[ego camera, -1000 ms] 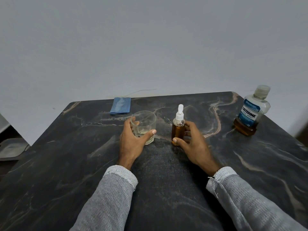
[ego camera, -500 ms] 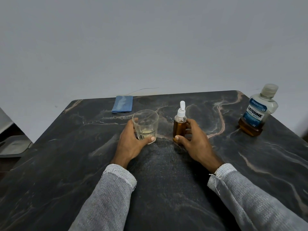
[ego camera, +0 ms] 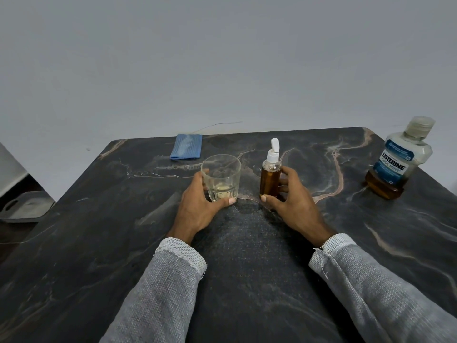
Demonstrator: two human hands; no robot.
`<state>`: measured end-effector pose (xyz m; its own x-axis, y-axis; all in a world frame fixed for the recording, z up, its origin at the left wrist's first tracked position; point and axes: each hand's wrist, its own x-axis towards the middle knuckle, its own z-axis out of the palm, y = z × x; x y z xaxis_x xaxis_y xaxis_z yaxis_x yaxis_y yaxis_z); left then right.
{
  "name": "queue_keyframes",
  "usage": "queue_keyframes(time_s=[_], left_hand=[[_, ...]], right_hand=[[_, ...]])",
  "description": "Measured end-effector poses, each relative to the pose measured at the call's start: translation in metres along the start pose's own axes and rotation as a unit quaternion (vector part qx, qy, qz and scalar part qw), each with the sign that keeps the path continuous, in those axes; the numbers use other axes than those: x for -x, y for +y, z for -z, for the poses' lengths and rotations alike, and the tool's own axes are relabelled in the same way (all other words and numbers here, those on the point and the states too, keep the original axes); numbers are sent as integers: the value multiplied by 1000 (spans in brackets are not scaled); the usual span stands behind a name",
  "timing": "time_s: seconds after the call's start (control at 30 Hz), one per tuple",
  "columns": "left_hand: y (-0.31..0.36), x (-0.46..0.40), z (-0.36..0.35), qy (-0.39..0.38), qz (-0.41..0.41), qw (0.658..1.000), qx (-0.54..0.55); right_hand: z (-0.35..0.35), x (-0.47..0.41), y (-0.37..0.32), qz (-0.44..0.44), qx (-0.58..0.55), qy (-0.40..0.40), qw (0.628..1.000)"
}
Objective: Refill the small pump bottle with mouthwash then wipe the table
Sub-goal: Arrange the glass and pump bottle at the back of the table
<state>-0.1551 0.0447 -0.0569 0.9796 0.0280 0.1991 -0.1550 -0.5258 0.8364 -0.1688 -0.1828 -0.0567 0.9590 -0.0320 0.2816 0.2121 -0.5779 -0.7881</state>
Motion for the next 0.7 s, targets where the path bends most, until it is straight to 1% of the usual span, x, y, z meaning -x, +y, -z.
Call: queue_keyframes(time_s=[0.23,0.5,0.7], left_hand=[[-6,-4,-1,-8,9,1000,-6],[-16,-12,-3,3,17,999,42],[-16,-32,-4,16,13,999,31]], right_hand=[[-3,-8,4,-6,47,7,999],[1,-28,6,-22,80,-15,996],[1,-45,8,-35,124,-26,991]])
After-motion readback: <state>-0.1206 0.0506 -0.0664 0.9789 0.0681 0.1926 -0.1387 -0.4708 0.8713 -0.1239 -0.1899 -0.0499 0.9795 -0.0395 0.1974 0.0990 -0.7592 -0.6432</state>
